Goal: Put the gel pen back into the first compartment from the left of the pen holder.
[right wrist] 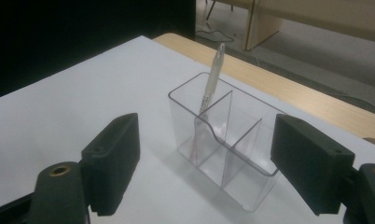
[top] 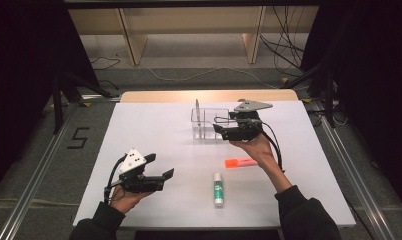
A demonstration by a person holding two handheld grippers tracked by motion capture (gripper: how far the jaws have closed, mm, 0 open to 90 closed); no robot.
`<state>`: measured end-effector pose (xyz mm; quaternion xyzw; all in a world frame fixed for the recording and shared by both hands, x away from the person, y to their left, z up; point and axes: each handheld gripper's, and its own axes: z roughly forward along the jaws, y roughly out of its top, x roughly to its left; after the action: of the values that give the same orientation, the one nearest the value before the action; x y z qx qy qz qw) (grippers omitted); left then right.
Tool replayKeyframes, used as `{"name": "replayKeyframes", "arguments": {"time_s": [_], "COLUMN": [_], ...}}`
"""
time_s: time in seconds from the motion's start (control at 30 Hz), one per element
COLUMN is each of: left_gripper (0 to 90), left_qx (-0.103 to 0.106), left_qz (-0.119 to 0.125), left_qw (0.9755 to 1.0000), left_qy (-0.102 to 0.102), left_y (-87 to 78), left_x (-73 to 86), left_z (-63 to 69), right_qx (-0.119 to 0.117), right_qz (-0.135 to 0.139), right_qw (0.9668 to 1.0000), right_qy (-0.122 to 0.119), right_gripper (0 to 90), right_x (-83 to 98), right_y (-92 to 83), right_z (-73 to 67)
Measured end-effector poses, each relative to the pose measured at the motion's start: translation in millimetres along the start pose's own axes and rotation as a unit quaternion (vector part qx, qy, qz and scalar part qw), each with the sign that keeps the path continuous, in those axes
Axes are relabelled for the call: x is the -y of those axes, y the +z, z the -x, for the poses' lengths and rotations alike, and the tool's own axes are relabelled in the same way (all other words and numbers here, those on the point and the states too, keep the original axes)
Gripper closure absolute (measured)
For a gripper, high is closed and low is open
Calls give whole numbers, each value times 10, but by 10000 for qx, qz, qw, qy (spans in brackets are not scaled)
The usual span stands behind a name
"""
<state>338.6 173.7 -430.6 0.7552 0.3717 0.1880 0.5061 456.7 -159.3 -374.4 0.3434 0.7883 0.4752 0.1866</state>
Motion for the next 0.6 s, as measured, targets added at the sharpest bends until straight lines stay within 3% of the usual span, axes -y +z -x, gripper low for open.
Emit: {"name": "replayKeyframes", "arguments": {"time_s": [0.6], "left_gripper": [162], "left_qx": [-8], "left_qz": [32], "left_qw": [10000], "left_qy": [-15], "left_y": [-2], "left_x": [-9], "left_z": [-5], "right_qx": [-85], "right_qz": [-156], "right_qw": [9997], "right_qy": [-185], "right_gripper": [237], "right_x": [162], "right_y": [-232], "right_z": [38]}}
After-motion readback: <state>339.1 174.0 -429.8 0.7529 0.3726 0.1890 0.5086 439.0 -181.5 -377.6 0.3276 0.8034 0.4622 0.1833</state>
